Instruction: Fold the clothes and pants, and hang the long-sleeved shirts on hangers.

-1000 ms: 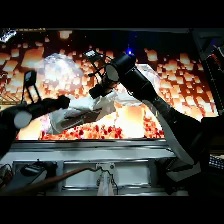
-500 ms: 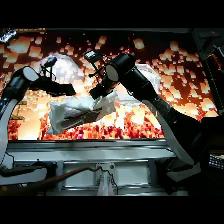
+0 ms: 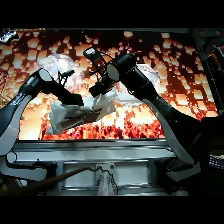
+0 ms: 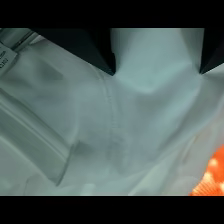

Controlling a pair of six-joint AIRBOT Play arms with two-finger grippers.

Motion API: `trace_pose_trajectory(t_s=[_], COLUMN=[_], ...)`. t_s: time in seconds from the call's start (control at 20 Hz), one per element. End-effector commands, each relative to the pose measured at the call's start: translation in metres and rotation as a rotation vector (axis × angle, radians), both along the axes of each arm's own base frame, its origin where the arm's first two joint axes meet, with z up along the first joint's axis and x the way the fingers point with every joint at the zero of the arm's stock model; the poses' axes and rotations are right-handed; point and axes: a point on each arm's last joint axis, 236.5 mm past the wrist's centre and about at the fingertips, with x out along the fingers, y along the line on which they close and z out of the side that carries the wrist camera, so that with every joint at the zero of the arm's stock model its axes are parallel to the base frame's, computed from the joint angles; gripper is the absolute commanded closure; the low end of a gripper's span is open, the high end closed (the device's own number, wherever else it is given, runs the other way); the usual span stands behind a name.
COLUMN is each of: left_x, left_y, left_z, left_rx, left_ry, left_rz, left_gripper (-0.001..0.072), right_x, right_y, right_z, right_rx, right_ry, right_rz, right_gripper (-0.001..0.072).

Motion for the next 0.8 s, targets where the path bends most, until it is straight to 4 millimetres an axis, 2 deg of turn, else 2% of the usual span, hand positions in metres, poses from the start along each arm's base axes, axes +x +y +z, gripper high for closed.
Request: trace_pose_trajectory(t_s=[0.0, 0.05, 0.1, 0.15, 0.3, 0.45, 0.6, 0.75], left_x=[-0.032, -0.038, -0.042, -0.043, -0.029, -0.008, -0.012, -0.018], left_y=[-0.008, -0.008, -0.007, -0.006, -0.008, -0.005, -0.020, -0.042], left_z=[-0.007, -0.008, -0.009, -0.009, 0.009, 0.042, 0.073, 0.080], left_rx=[-0.013, -0.014, -0.013, -0.014, -0.070, -0.169, -0.303, -0.346], left_ry=[0.111, 0.132, 0.147, 0.152, 0.099, 0.024, -0.031, -0.040], left_rz=[-0.068, -0.073, -0.077, -0.075, -0.018, 0.078, 0.006, -0.037], left_gripper=[0.0314, 0.0446, 0.0623, 0.0695, 0.0697, 0.0698, 0.0697, 0.0698], right_x=[0.001, 0.001, 0.001, 0.001, 0.002, 0.007, 0.013, 0.014], right_y=[0.000, 0.000, 0.000, 0.000, -0.001, -0.005, -0.003, -0.002], right_z=[0.000, 0.000, 0.000, 0.000, 0.000, 0.000, 0.002, 0.003], right_rx=[0.002, 0.002, 0.001, 0.001, -0.002, -0.019, -0.010, -0.006], right_ry=[-0.003, -0.003, -0.003, -0.003, -0.007, -0.029, -0.054, -0.058], right_rz=[0.001, 0.001, 0.001, 0.001, 0.000, -0.006, -0.009, -0.009], right_gripper=[0.0688, 0.0688, 0.0688, 0.0688, 0.0688, 0.0688, 0.0688, 0.0688])
